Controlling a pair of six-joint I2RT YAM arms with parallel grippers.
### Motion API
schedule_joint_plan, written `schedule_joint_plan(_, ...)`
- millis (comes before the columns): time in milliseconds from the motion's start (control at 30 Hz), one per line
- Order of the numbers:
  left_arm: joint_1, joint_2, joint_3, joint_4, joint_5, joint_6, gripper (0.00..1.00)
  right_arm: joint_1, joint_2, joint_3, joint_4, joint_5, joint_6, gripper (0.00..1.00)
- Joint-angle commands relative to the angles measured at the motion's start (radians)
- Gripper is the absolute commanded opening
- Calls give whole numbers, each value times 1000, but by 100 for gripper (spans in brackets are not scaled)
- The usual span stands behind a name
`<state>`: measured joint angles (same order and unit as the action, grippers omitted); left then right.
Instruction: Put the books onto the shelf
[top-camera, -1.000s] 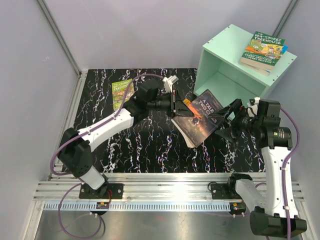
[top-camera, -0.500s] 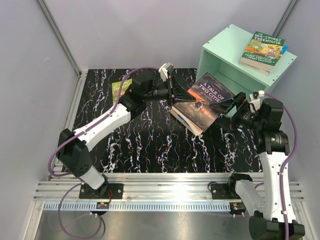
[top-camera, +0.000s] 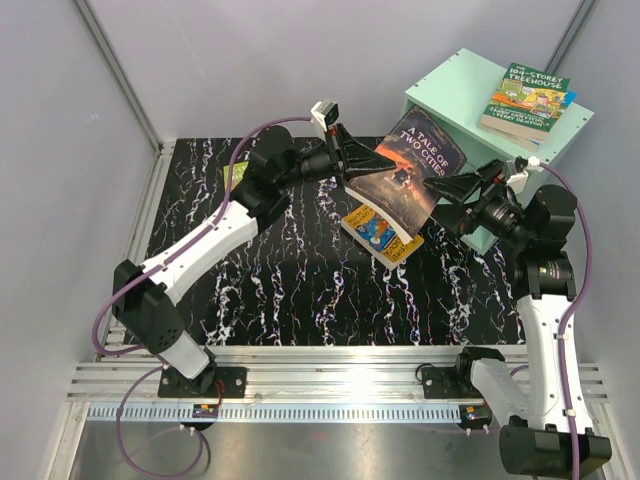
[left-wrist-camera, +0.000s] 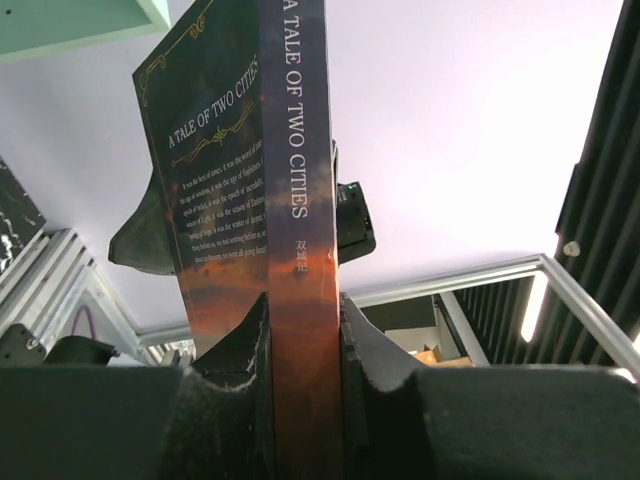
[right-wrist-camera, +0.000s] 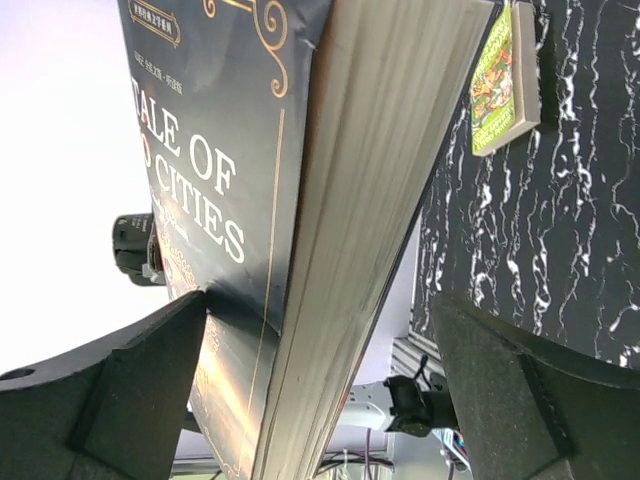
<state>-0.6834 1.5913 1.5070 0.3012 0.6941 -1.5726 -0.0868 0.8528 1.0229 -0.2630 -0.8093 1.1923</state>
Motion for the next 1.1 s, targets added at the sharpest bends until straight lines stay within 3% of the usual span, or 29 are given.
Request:
schedule_joint_plan(0, -4, -59, 56, 239, -34, -75, 0, 2, 18, 49, 70, -11, 35, 100)
schedule_joint_plan(67, -4, -68, 39, 231, -47, -64, 0, 1, 32, 69, 76, -16, 33, 87)
schedule_joint_plan(133, -5, -77, 15, 210, -54, -55, 0, 1, 40, 98, 79, -19, 32, 57)
schedule_joint_plan(200, -7, -91, -2, 176, -64, -32, 0, 2, 46, 127, 79, -21, 33, 45)
schedule_joint_plan(233, -7, -94, -14, 167, -64, -26, 0, 1, 54, 137, 80, -25, 33, 29)
schedule_joint_plan(333, -8, -111, -25, 110, -68, 14, 0, 1, 75, 196, 36, -27, 15, 4)
schedule_joint_plan(367, -8, -114, -18, 78, -67, 57, 0, 1, 80, 218, 19, -27, 4, 0)
schedule_joint_plan(533, -8, -106, 73, -317, -83, 273, 1, 1, 126, 359, -92, -18, -66, 0)
schedule_joint_plan(633, -7, -97, 137, -549, -119, 478, 35, 1, 178, 469, -191, -7, -138, 0)
schedule_joint_plan(700, -5, -103, 141, -647, -125, 538, 59, 1, 212, 563, -266, 5, -181, 0)
schedule_joint_plan(800, 11, -169, 34, -677, -136, 594, 77, -2, 281, 684, -336, 21, -263, 0)
schedule_joint_plan(933, 54, -303, -143, -669, -154, 600, 82, -57, 409, 844, -375, 4, -316, 0)
schedule_joint_plan(1067, 111, -444, -292, -688, -166, 615, 82, -188, 534, 1002, -390, -33, -303, 0)
